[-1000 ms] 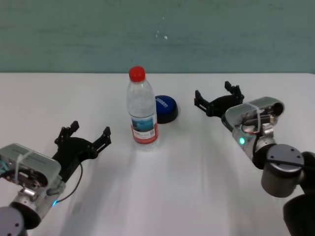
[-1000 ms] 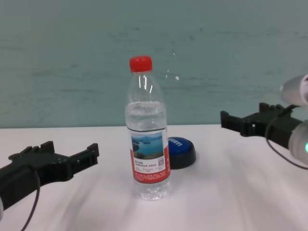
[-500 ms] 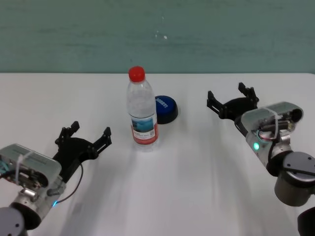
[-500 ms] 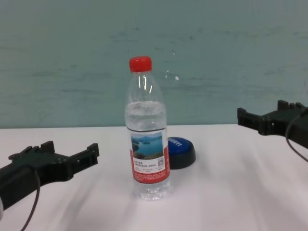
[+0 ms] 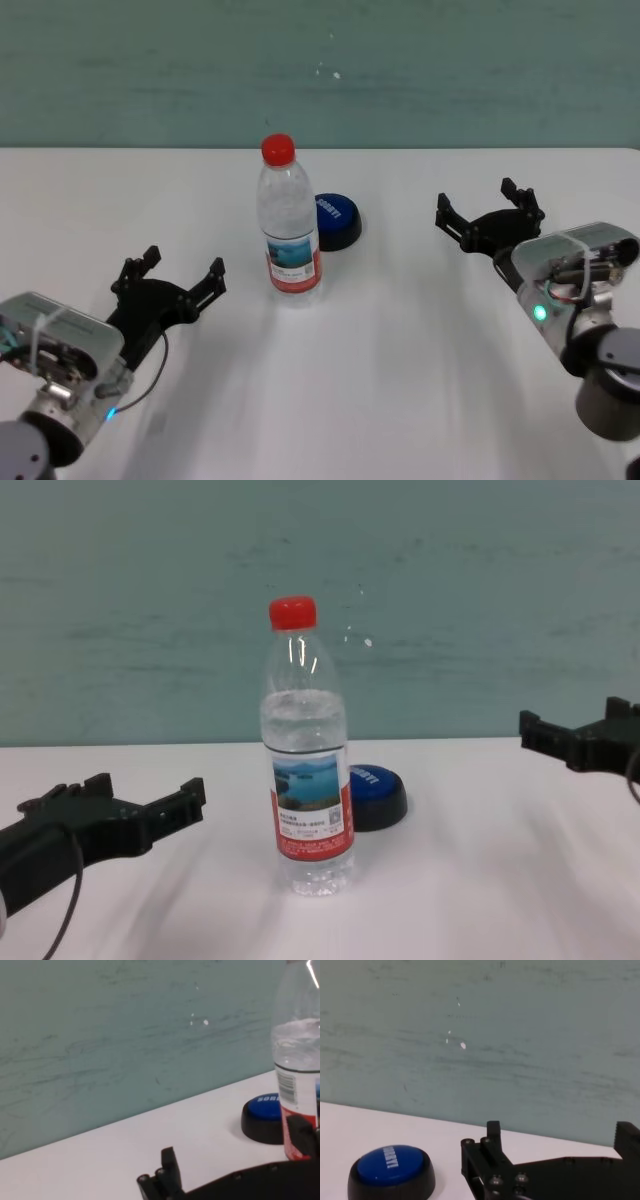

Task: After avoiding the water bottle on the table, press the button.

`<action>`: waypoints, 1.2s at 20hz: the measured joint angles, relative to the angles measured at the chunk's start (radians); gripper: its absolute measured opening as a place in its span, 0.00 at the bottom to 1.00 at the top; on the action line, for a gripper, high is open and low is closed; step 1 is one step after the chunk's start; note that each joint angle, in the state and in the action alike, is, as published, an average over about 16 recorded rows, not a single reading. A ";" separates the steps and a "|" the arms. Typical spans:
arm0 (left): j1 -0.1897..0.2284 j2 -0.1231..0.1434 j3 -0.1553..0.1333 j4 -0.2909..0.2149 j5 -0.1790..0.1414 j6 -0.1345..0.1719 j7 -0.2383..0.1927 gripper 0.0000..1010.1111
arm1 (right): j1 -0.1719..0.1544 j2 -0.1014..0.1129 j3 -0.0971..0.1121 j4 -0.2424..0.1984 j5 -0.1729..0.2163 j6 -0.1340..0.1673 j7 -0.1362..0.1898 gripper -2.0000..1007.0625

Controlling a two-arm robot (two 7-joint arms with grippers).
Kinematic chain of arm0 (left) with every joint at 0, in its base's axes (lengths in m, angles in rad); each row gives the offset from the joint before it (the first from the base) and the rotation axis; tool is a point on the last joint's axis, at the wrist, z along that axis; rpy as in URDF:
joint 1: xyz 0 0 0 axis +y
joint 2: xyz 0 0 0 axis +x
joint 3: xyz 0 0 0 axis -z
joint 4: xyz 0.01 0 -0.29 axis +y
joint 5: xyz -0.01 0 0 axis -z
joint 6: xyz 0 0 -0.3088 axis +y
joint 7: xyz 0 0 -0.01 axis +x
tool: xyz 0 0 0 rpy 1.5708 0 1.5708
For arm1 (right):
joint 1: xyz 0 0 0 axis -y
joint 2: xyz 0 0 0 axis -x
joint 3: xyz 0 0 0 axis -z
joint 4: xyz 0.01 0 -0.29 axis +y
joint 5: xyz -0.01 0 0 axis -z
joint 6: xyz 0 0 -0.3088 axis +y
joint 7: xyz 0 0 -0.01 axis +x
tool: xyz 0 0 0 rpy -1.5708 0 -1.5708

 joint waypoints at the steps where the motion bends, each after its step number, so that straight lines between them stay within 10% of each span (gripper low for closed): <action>1: 0.000 0.000 0.000 0.000 0.000 0.000 0.000 0.99 | -0.008 0.002 0.002 -0.008 0.003 -0.001 0.001 1.00; 24: 0.000 0.000 0.000 0.000 0.000 0.000 0.000 0.99 | -0.189 0.032 0.035 -0.179 0.057 -0.040 0.003 1.00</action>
